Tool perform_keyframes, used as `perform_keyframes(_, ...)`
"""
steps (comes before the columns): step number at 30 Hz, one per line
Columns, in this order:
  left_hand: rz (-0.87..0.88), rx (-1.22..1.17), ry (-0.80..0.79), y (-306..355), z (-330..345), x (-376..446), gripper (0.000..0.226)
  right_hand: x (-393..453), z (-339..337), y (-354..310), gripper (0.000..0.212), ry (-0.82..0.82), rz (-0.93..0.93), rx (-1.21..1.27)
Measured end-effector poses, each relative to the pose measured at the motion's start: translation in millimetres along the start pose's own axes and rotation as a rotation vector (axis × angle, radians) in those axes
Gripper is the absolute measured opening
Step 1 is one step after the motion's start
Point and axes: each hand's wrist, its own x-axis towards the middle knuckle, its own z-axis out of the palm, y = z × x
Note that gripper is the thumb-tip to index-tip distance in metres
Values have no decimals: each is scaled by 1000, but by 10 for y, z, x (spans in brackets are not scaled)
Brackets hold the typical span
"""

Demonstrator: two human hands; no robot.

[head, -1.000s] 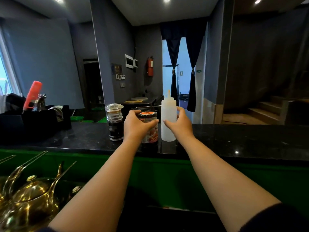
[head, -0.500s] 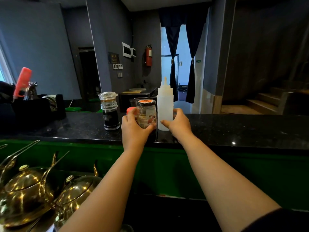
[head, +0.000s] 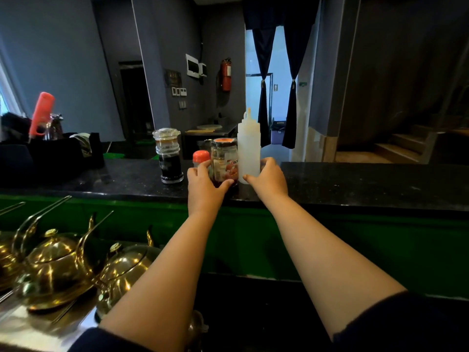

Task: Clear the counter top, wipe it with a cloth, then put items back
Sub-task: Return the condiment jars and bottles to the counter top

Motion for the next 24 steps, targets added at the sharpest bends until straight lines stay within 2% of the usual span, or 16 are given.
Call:
perform_keyframes(2,60,1,-6,-37,-159,-186,61,-230,-10,35,60,30,-85,-3)
perform_keyframes(7,169,19,-42,-310,-544,-903,42,-1102,-21,261,43,17,-328,178)
perform_keyframes(9,171,36,-64,-507,-637,-1200,31,-1471,42,451,42,-33,-346,224)
perform_keyframes(12,115,96,-122,-818,-692,-1621,27,-2010,165,791,41,-163,-258,257)
perform_keyframes(17,-91,81,-191,-1149,-609,-2299,59,-2789,342,1291,47,-422,-80,257)
perform_keyframes(20,-173,65,-165,-1279,-490,-2657,74,-3159,430,1533,58,-523,-13,251)
perform_keyframes(24,-393,22,-116,-1470,-322,-2973,85,-3484,526,1751,75,-646,31,188)
